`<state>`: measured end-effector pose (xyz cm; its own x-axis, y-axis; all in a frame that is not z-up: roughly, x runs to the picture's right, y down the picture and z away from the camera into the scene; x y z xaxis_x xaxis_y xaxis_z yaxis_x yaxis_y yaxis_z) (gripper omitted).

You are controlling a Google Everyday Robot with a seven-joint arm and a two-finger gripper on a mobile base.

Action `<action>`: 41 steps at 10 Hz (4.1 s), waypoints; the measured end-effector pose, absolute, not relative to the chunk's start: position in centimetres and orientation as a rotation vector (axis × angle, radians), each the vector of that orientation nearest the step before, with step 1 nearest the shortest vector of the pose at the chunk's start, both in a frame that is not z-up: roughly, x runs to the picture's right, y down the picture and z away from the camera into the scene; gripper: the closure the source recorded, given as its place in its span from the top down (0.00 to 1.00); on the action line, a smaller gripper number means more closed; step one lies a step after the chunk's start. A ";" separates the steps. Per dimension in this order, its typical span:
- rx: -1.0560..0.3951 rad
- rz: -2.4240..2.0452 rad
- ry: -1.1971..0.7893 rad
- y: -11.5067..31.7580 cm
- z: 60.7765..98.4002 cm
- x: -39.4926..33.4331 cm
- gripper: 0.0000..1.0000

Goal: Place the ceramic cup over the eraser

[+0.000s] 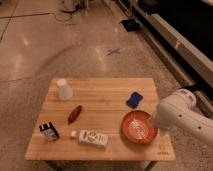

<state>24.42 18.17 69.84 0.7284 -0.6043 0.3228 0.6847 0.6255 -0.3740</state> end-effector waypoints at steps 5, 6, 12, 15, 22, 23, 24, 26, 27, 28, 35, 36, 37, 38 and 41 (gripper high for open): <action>-0.500 -0.743 -0.172 18.2 69.8 24.4 0.54; -0.500 -0.744 -0.172 18.2 69.8 24.4 0.54; -0.500 -0.744 -0.172 18.2 69.8 24.4 0.54; -0.500 -0.744 -0.172 18.2 69.8 24.4 0.54; -0.467 -0.743 -0.134 14.8 71.2 24.5 0.54; -0.455 -0.742 -0.122 12.7 72.2 24.2 0.54; -0.450 -0.739 -0.114 11.3 73.0 24.0 0.54; -0.447 -0.765 -0.105 8.0 75.2 22.1 0.54; -0.458 -0.786 -0.104 7.0 76.3 20.9 0.54; -0.471 -0.810 -0.110 6.1 77.4 19.4 0.54; -0.611 -1.001 -0.235 1.3 84.4 5.1 0.54; -0.605 -1.024 -0.255 0.7 84.6 3.6 0.54; -0.589 -1.057 -0.285 0.1 84.7 1.6 0.54; -0.573 -1.087 -0.309 -0.2 84.7 0.0 0.54; -0.477 -1.203 -0.402 -0.4 85.1 -5.6 0.54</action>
